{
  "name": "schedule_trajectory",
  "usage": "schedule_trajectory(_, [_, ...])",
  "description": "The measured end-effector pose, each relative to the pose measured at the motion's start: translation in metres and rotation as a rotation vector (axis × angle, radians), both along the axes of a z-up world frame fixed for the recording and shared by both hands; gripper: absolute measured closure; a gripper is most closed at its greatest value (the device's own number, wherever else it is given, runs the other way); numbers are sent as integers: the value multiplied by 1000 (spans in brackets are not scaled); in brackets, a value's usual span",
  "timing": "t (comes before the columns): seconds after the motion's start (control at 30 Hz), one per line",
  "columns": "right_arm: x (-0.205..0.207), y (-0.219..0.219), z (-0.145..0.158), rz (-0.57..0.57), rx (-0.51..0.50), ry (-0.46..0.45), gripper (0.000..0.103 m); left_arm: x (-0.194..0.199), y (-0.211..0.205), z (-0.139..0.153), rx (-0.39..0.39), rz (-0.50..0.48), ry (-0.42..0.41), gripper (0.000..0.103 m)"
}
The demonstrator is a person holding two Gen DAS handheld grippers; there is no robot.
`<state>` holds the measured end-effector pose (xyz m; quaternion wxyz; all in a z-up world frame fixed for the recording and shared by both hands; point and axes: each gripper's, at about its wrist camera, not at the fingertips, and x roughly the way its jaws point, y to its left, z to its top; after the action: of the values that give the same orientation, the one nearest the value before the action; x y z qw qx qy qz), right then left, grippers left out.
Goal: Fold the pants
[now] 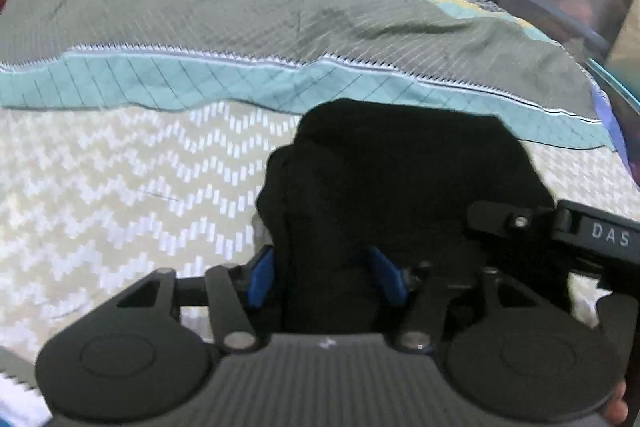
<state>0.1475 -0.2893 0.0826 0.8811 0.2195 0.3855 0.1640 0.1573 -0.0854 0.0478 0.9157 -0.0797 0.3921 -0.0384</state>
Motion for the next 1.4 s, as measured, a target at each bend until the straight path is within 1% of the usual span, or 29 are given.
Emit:
schedule_trajectory(0.07, [-29,-10,18,-38,-36,-65,14,-19,5,15,25,34,-13,41])
schedule_trajectory(0.13, [-61,-21,28,-57,-22,-98,13,-46,8,26,52,68,-17,27])
schedule_trajectory(0.2, [-90,-25,32,-69,-26,-89,13,-73,6,33,96,88,-7,26])
schedule_trajectory(0.27, [-123,-22,35,-91,-45,-65,13,-98,1,37,154,99,25,23])
schedule_trajectory(0.3, [-140,-20,35,-103,-62,-50,13,-112,-2,37,179,100,42,19])
schedule_trajectory(0.33, [-145,-15,34,-114,-79,-40,13,-122,-4,37,195,99,49,15])
schedule_trajectory(0.37, [-159,-10,35,-122,-102,-32,13,-136,-7,39,210,100,51,13])
schedule_trajectory(0.43, [-187,-2,38,-121,-150,-27,13,-163,-12,43,229,102,40,5])
schedule_trajectory(0.47, [-199,-1,39,-118,-166,-21,13,-175,-13,46,232,102,36,3])
schedule_trajectory(0.5, [-200,1,35,-111,-169,-11,13,-188,-15,48,231,106,33,0])
schedule_trajectory(0.57, [-219,5,38,-89,-161,-3,13,-204,-17,55,223,113,26,0])
schedule_trajectory(0.7, [-248,9,42,-96,-190,-37,13,-230,-21,62,218,137,15,0])
schedule_trajectory(0.8, [-260,7,46,-122,-165,-56,13,-245,-20,65,204,135,8,0])
schedule_trajectory(0.87, [-267,3,51,-163,-152,-74,12,-254,-20,67,208,136,-5,0])
schedule_trajectory(0.9, [-268,2,51,-187,-143,-80,8,-258,-20,69,213,139,-14,0])
schedule_trajectory(1.0, [-273,-2,55,-221,-119,-72,7,-267,-21,74,223,140,-40,0])
schedule_trajectory(1.07, [-273,-2,57,-221,-124,-57,5,-273,-21,79,210,140,-63,0])
schedule_trajectory(1.13, [-272,1,57,-206,-125,-38,0,-277,-21,83,204,140,-86,0])
schedule_trajectory(1.2, [-274,4,58,-187,-112,-32,0,-281,-22,86,203,131,-106,0])
schedule_trajectory(1.27, [-274,8,60,-166,-115,-39,0,-283,-22,87,205,130,-108,0])
schedule_trajectory(1.4, [-277,16,66,-136,-144,-84,0,-283,-22,84,217,142,-85,0])
